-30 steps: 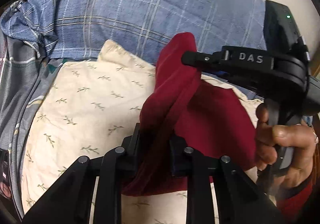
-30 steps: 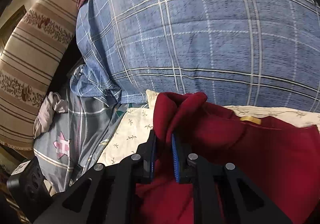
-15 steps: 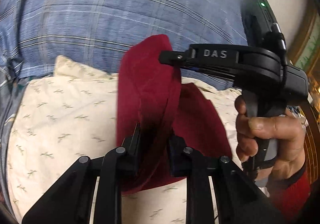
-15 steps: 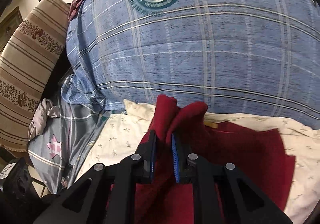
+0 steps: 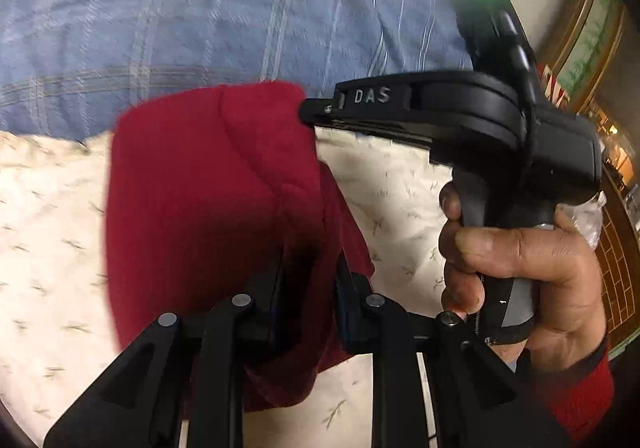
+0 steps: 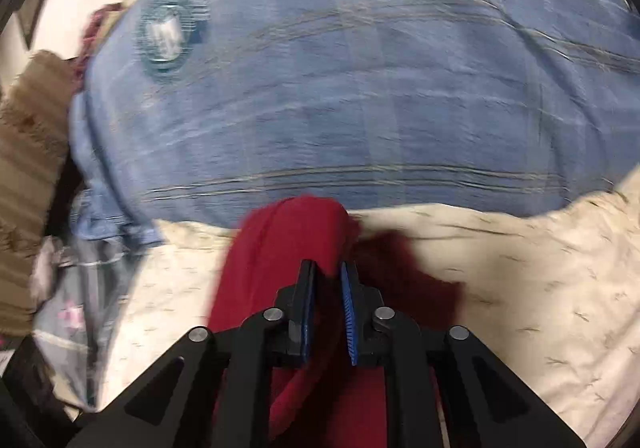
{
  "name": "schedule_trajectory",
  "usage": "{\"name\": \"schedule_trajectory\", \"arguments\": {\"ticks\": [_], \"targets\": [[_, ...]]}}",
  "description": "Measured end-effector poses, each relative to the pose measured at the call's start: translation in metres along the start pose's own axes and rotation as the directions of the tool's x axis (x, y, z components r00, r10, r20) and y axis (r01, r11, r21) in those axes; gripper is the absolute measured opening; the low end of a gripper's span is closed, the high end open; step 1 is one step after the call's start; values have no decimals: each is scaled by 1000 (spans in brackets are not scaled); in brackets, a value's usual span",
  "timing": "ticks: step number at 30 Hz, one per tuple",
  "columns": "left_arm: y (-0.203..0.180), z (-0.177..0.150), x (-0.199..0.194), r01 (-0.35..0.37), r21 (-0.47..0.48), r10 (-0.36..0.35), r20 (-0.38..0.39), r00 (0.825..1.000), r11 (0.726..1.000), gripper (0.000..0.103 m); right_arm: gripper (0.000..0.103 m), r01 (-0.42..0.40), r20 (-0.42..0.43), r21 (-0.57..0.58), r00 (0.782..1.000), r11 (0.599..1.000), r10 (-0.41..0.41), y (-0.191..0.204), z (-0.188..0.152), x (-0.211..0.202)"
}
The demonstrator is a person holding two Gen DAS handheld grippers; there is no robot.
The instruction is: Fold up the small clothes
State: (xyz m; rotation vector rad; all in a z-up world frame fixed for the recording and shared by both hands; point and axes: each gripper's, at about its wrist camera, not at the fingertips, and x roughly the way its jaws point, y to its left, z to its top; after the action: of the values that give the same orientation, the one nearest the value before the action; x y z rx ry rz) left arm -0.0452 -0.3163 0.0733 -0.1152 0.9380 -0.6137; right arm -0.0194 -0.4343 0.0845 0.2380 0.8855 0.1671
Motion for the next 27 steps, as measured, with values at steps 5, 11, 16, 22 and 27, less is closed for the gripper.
{"name": "schedule_trajectory", "arguments": {"ticks": [5, 11, 16, 22, 27], "targets": [[3, -6, 11, 66, -5, -66, -11, 998, 998, 41, 5, 34, -65, 93, 998, 995, -28, -29, -11, 25], [19, -17, -57, 60, 121, -62, 16, 998, 991, 61, 63, -118, -5, 198, 993, 973, 121, -29, -31, -23], [65, -31, -70, -73, 78, 72, 14, 997, 994, 62, 72, -141, -92, 160, 983, 977, 157, -13, -58, -28], [76, -43, -62, -99, 12, 99, -10, 995, 995, 62, 22, -77, -141, 73, 986, 994, 87, 9, -73, -3], [69, -51, -46, -94, 7, 94, -4, 996, 996, 62, 18, 91, -30, -51, 995, 995, -92, 11, -73, -35]]}}
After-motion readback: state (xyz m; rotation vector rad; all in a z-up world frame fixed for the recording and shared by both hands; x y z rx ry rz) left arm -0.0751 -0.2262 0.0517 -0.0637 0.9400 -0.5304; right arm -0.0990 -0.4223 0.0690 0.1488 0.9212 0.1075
